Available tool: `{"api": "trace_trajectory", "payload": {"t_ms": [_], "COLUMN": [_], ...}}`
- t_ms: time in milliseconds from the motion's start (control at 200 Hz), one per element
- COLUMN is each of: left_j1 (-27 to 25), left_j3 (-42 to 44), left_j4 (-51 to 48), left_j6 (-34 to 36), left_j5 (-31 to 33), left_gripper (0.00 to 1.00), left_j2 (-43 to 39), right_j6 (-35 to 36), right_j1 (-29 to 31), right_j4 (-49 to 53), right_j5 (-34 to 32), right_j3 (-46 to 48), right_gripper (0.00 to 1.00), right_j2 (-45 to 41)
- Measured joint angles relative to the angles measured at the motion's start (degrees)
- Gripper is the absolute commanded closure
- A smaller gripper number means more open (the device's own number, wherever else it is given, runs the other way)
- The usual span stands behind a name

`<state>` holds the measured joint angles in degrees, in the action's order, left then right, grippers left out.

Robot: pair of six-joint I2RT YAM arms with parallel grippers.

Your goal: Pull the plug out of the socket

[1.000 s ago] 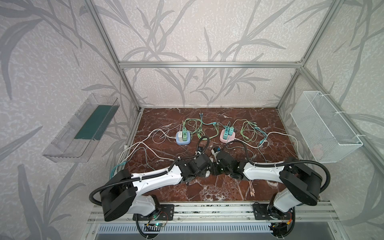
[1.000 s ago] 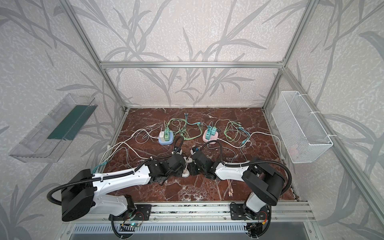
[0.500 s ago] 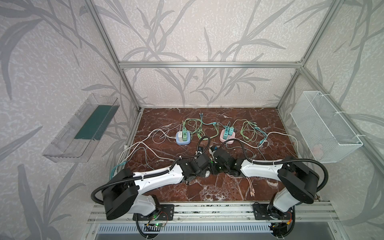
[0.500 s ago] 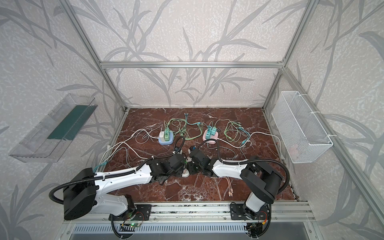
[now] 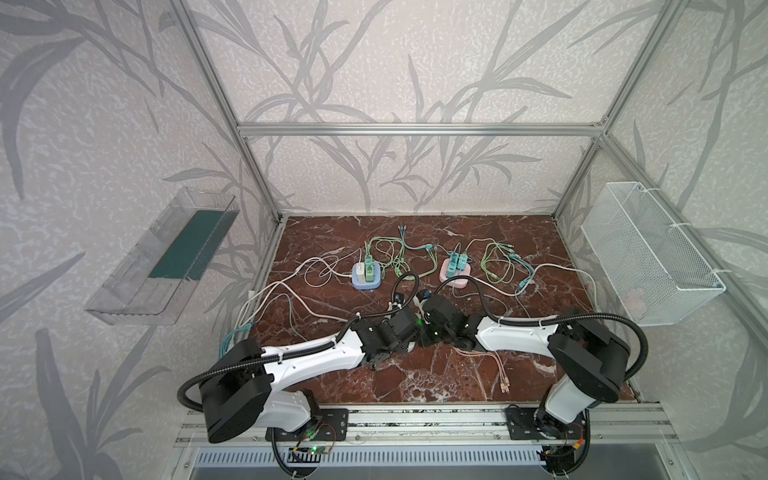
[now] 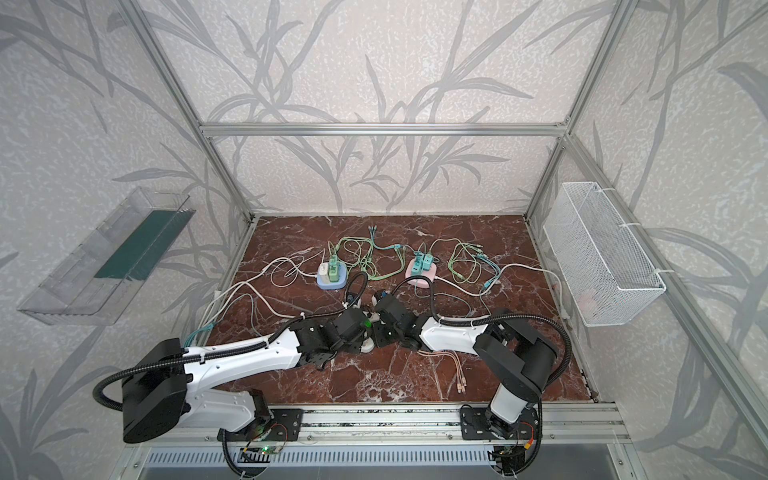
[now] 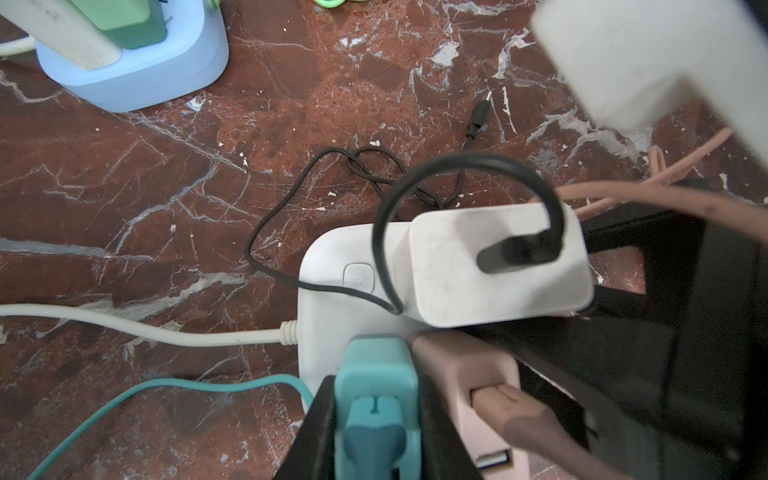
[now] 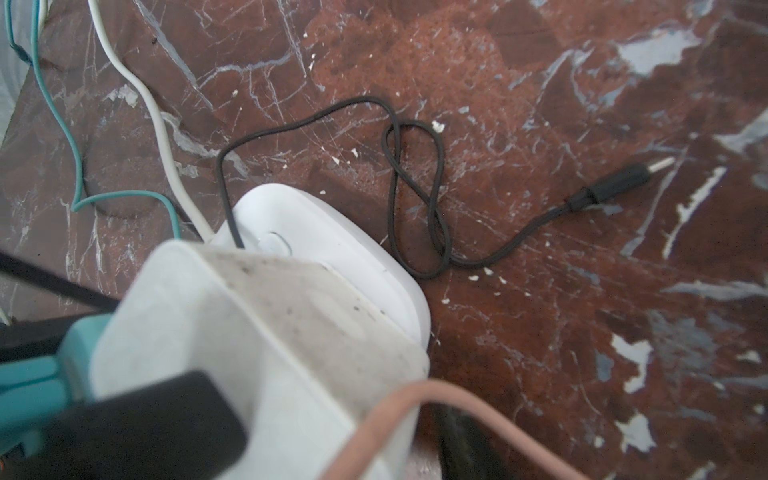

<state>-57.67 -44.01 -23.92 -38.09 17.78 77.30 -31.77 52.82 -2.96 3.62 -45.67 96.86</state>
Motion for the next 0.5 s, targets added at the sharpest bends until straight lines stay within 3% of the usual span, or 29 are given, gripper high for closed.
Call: {"api": "trace_trajectory", "payload": {"t_ms": [500], "left_j1": [0.0], "left_j3": [0.2], "left_j4": [1.2], "left_j6": [-1.5], "left_j5": [0.7], "left_gripper": [0.93], "left_j2": [1.3], "right_j6": [0.1], "right_j1": [0.3], "right_j4": [-0.5], "right_j5": [-0.2], "right_j3": [0.3], "right_gripper": [0.5], "right_j2": [-0.5]}}
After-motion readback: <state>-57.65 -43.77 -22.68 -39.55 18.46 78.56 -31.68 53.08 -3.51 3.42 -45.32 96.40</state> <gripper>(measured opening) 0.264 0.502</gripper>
